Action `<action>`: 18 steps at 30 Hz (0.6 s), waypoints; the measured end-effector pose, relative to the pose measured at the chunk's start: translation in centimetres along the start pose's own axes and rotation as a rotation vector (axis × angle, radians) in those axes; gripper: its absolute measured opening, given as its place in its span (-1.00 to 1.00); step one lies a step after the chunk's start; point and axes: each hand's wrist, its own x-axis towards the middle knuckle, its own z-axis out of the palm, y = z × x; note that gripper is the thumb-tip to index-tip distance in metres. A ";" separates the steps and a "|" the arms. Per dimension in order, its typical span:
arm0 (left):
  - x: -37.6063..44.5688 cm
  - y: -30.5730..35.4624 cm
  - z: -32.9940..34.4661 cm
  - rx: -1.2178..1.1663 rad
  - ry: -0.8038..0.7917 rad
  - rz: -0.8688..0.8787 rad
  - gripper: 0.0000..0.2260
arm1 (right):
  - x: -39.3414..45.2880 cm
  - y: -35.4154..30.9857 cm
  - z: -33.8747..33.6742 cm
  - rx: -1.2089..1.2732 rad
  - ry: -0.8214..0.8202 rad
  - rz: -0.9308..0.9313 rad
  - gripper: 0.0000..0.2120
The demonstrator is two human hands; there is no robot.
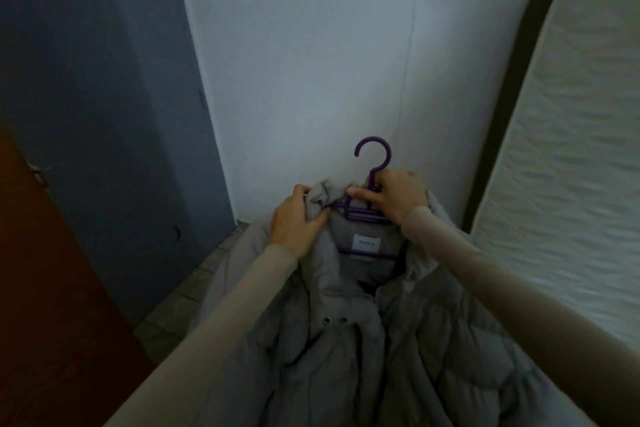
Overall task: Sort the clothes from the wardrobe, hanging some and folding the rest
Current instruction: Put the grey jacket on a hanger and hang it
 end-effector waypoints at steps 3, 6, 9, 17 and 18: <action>2.4 -1.4 3.1 -0.024 -0.003 -0.001 -0.73 | 3.3 2.6 1.4 -0.036 -0.017 0.034 -0.55; 5.0 -3.1 6.2 -0.088 -0.019 -0.014 -0.71 | 7.3 5.3 2.7 -0.031 -0.027 0.077 -0.53; 7.7 -5.2 9.5 -0.172 -0.040 -0.091 -0.59 | 11.3 7.9 4.9 -0.037 -0.057 0.121 -0.53; 10.4 -11.7 18.7 -0.083 -0.140 -0.219 -0.61 | 16.6 15.0 14.9 -0.053 -0.142 0.277 -0.53; 10.6 -12.5 19.5 -0.098 -0.164 -0.236 -0.60 | 17.0 15.6 16.1 -0.032 -0.154 0.295 -0.53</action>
